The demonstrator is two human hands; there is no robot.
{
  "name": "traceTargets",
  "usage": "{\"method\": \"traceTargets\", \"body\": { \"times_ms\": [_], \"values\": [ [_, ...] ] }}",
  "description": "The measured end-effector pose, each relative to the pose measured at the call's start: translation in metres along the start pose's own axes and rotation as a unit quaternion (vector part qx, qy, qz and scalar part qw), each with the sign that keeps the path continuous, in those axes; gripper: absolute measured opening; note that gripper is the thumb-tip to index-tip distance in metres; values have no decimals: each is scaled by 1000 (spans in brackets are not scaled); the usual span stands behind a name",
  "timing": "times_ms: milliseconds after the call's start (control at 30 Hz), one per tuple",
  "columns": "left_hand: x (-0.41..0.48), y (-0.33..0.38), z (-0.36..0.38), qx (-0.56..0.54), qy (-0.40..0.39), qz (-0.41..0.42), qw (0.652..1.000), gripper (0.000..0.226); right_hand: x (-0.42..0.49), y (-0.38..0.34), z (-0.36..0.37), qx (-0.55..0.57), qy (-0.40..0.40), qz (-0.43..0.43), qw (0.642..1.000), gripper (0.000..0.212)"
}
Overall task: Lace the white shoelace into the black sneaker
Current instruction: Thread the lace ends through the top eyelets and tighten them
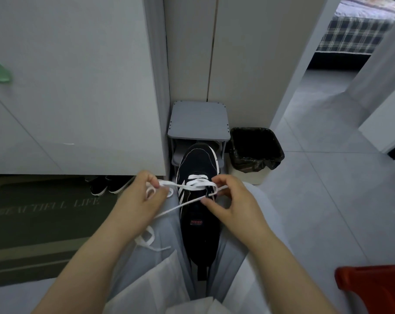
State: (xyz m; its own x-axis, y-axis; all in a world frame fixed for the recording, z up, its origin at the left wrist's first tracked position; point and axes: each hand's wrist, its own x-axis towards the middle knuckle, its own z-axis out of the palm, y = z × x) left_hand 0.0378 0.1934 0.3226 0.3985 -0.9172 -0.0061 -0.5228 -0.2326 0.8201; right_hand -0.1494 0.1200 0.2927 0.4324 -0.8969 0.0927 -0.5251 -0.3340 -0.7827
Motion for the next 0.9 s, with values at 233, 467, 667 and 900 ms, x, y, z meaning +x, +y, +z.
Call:
{"method": "traceTargets", "body": {
  "times_ms": [233,467,667,900],
  "values": [
    [-4,-19,-15,89,-56,-48,993,13,0,-3,7,-12,-1,-16,1000,40],
    [5,-2,-13,304,-78,69,947,81,1,2,10,-44,-10,-49,998,24],
    [45,3,4,407,-93,130,899,23,-1,7,17,-129,18,-118,984,32],
    [45,30,-36,18,-186,59,981,29,1,-20,17,-17,22,-119,993,23]
  ]
}}
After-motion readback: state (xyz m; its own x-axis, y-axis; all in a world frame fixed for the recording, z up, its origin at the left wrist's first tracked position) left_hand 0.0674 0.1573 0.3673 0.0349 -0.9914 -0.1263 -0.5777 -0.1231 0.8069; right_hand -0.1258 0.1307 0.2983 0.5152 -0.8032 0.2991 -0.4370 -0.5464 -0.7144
